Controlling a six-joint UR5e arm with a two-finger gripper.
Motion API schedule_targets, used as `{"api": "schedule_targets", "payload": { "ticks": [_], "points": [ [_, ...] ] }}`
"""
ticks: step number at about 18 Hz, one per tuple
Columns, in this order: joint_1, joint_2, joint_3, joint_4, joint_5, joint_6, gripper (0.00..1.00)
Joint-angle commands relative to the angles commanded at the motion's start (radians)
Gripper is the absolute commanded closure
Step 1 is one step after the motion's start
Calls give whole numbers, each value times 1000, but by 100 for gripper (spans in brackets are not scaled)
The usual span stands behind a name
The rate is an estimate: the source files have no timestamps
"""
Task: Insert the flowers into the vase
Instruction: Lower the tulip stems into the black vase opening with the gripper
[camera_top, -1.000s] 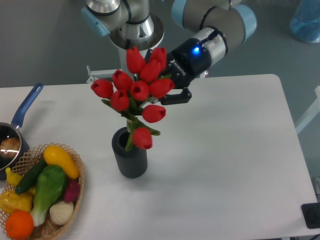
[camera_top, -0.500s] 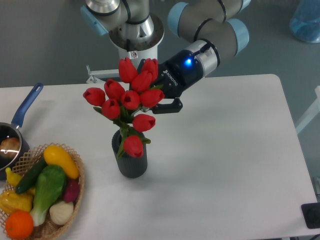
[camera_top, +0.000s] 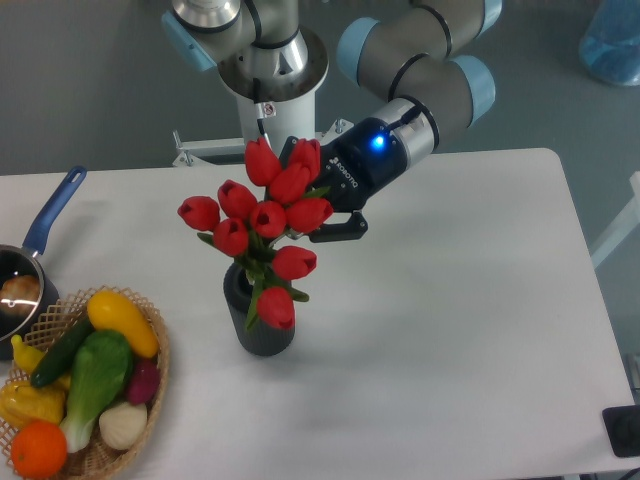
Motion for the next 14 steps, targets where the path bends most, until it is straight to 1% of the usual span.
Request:
{"api": "schedule_targets", "payload": {
  "ticks": [5,10,14],
  "points": [
    [2,-12,-37,2,6,34,100],
    [0,-25,-54,2,61,38,100],
    [5,-32,-63,2,83,38,100]
  ]
}}
